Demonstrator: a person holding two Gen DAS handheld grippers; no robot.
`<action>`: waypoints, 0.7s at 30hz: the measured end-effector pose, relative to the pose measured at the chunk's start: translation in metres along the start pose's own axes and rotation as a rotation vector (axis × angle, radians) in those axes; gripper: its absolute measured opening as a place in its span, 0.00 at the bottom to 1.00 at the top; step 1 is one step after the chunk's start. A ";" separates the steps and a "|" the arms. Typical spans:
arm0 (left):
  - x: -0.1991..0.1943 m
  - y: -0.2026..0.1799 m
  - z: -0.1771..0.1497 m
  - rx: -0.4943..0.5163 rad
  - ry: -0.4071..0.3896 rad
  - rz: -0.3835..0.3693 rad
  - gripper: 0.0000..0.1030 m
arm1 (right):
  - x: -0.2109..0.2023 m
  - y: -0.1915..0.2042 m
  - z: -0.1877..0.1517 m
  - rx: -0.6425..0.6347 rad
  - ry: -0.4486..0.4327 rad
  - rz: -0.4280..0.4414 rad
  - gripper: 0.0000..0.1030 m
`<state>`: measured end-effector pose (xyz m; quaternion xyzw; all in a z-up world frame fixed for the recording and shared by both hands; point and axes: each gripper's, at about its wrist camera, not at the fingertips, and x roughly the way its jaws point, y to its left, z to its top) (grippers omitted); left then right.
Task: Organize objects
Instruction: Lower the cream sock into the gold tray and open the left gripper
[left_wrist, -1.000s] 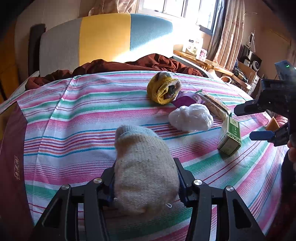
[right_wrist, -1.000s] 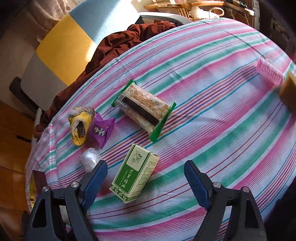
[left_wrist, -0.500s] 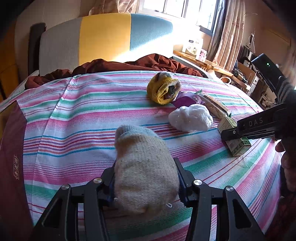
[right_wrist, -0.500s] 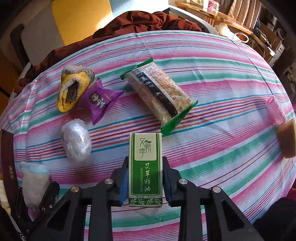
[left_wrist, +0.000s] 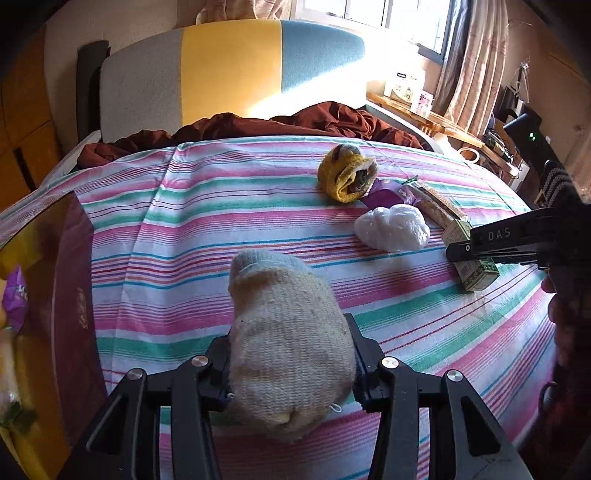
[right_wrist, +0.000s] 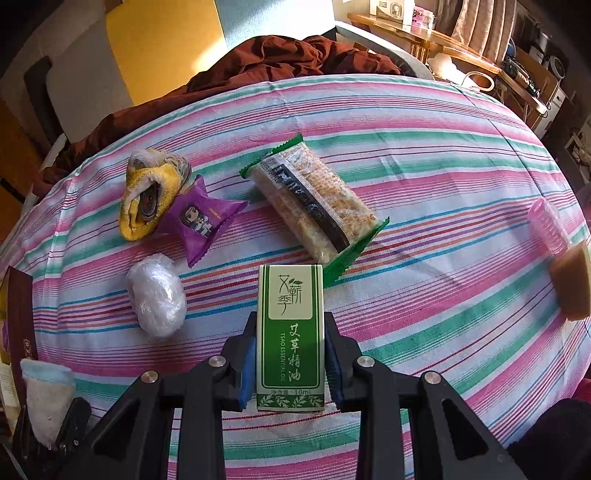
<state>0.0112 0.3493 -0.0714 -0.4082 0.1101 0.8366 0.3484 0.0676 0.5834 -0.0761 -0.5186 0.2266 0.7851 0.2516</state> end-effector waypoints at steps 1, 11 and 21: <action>-0.008 0.003 0.001 -0.008 -0.010 -0.002 0.47 | -0.003 -0.002 0.002 0.003 -0.016 0.007 0.29; -0.070 0.038 0.002 -0.036 -0.067 0.061 0.47 | -0.034 0.041 0.011 -0.079 -0.206 0.121 0.29; -0.108 0.131 -0.015 -0.186 -0.076 0.135 0.47 | -0.051 0.076 -0.002 -0.215 -0.243 0.163 0.29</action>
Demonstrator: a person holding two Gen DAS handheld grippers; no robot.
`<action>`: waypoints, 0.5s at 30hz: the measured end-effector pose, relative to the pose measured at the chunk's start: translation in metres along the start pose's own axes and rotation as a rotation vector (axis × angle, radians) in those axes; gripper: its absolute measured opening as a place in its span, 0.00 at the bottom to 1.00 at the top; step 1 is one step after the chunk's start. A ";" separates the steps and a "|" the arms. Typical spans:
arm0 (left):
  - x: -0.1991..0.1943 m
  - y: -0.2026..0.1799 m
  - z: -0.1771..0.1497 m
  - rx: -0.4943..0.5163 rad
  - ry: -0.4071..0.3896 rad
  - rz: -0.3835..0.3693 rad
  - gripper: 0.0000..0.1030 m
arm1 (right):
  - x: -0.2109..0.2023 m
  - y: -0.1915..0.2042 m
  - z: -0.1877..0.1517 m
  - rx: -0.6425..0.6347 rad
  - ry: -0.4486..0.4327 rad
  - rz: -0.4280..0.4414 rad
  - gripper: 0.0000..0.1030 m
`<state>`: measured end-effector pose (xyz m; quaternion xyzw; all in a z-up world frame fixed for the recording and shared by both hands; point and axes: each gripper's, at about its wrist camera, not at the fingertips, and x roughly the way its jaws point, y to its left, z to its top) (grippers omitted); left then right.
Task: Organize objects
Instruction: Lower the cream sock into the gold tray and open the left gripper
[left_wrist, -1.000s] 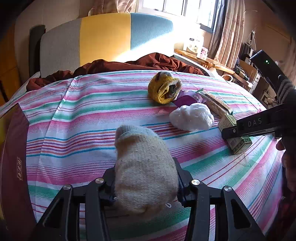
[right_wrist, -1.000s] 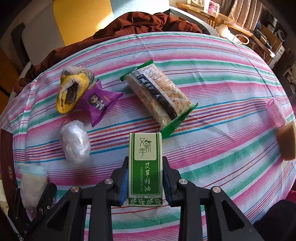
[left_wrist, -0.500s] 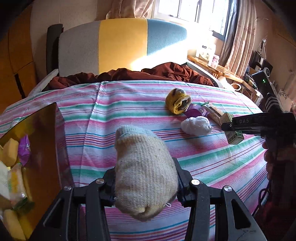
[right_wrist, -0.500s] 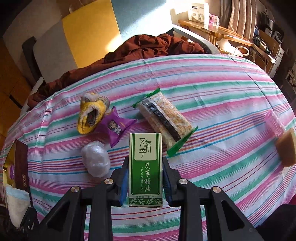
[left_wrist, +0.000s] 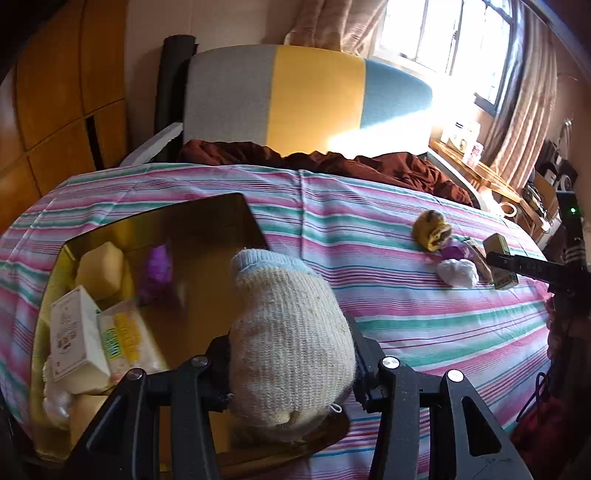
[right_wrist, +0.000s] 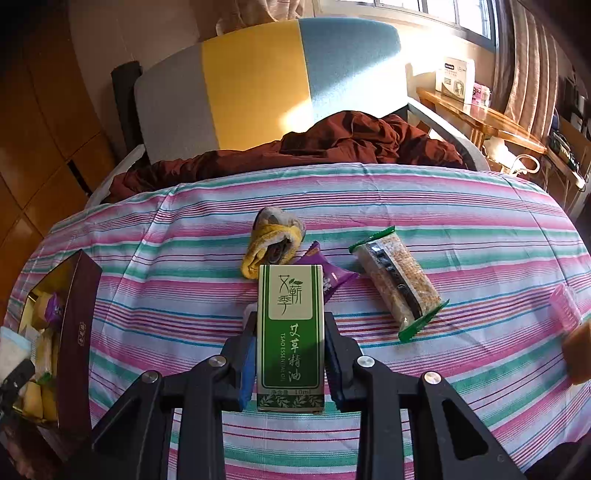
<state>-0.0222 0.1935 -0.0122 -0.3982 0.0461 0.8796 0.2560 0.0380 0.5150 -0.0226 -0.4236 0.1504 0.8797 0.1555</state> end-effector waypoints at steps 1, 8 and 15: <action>-0.004 0.013 0.000 -0.018 -0.005 0.015 0.47 | 0.000 0.004 0.000 -0.010 -0.002 0.011 0.29; -0.020 0.104 0.003 -0.185 -0.007 0.105 0.47 | -0.012 0.066 -0.005 -0.107 -0.006 0.116 0.29; -0.005 0.148 0.017 -0.273 0.009 0.139 0.48 | -0.012 0.158 -0.010 -0.228 0.015 0.269 0.29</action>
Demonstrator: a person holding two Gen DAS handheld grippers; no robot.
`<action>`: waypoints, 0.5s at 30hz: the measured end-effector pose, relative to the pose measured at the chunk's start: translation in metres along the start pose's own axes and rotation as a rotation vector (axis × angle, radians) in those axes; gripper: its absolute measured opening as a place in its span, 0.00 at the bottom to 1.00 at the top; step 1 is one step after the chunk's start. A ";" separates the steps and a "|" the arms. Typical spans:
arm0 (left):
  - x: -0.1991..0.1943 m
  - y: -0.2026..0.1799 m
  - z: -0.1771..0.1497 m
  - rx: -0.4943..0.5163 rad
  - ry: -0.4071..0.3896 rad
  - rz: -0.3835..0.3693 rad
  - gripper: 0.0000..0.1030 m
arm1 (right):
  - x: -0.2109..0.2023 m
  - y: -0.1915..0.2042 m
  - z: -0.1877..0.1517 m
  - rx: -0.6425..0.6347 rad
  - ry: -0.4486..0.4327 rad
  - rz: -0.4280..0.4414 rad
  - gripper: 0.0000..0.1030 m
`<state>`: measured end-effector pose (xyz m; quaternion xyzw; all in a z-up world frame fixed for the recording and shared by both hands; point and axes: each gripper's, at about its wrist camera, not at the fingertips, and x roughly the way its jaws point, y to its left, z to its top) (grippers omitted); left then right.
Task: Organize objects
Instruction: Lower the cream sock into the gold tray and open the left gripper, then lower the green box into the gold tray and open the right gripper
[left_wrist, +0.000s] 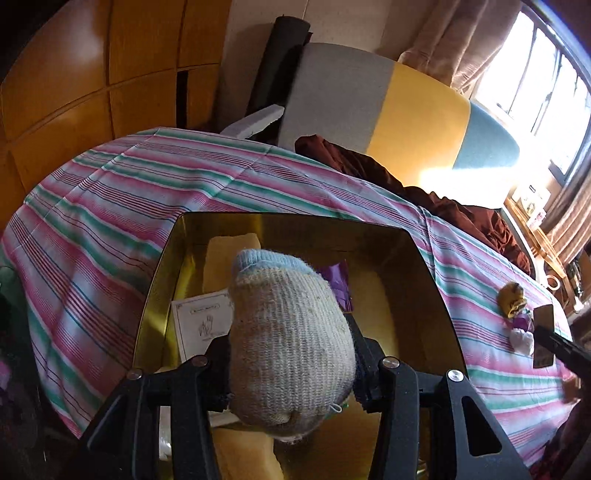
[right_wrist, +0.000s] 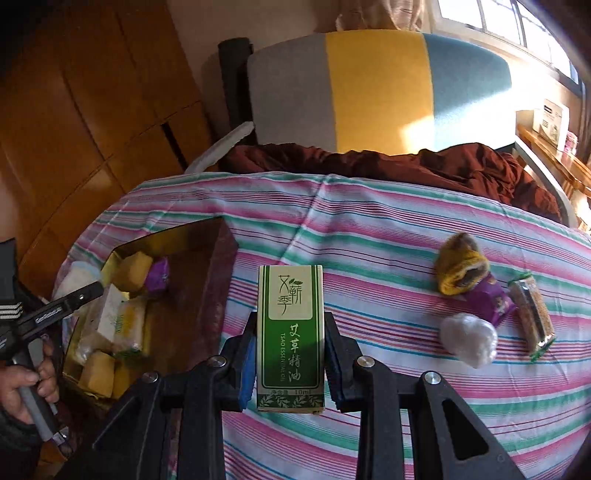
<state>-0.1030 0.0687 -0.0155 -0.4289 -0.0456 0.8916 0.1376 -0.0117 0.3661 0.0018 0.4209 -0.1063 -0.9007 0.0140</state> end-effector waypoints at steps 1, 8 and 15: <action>0.004 0.000 0.005 0.006 -0.003 0.011 0.48 | 0.005 0.012 0.003 -0.019 0.008 0.010 0.29; 0.028 -0.004 0.029 0.035 -0.017 0.079 0.63 | 0.051 0.072 0.019 -0.109 0.075 0.062 0.29; 0.011 -0.002 0.019 0.043 -0.054 0.081 0.73 | 0.089 0.093 0.040 -0.089 0.077 0.053 0.33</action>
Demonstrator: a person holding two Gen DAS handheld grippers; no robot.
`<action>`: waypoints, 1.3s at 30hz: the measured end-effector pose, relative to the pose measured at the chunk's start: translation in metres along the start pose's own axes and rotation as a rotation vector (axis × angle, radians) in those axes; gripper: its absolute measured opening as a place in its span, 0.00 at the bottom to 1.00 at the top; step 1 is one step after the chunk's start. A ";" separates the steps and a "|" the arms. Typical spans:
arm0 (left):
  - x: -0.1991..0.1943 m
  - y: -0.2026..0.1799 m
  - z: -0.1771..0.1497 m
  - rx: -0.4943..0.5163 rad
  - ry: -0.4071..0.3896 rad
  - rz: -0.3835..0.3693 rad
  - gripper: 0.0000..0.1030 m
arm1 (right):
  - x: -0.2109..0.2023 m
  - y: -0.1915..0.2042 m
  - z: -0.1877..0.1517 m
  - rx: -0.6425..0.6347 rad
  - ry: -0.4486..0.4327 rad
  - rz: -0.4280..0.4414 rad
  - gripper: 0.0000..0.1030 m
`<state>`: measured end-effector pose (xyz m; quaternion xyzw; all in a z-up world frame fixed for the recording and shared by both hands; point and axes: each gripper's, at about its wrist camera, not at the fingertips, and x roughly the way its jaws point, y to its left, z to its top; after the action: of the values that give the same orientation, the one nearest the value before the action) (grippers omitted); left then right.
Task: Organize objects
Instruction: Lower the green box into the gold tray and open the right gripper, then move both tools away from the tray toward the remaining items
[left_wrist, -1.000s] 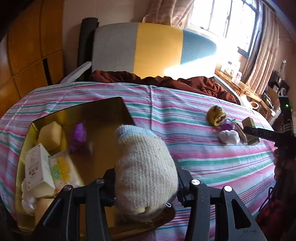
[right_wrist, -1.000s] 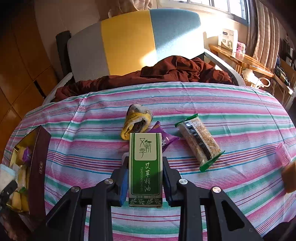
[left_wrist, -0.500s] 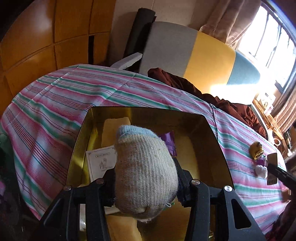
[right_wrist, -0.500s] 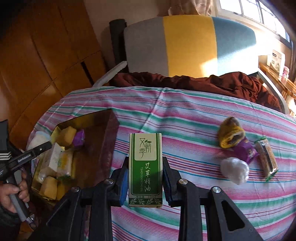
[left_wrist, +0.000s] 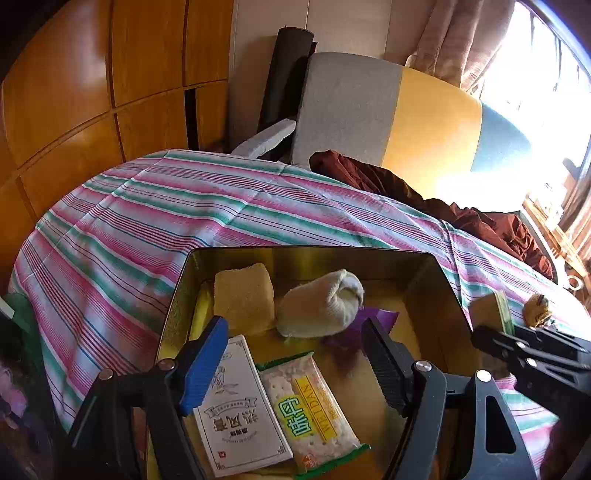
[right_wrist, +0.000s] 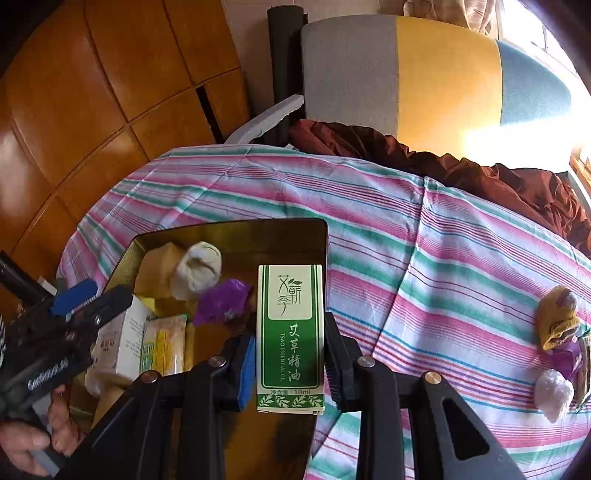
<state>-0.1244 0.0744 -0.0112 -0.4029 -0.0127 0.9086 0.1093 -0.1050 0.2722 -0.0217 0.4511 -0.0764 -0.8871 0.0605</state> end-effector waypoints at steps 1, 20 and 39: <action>-0.004 0.001 -0.001 -0.007 -0.006 -0.002 0.73 | 0.002 0.001 0.003 0.004 -0.003 0.004 0.38; -0.053 -0.009 -0.036 -0.011 -0.055 -0.025 0.74 | -0.051 -0.017 -0.035 -0.027 -0.061 -0.093 0.59; -0.065 -0.061 -0.054 0.121 -0.045 -0.062 0.74 | -0.102 -0.138 -0.053 0.009 -0.091 -0.383 0.68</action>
<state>-0.0311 0.1166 0.0063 -0.3744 0.0271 0.9127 0.1614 -0.0079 0.4216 0.0023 0.4170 0.0044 -0.9016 -0.1148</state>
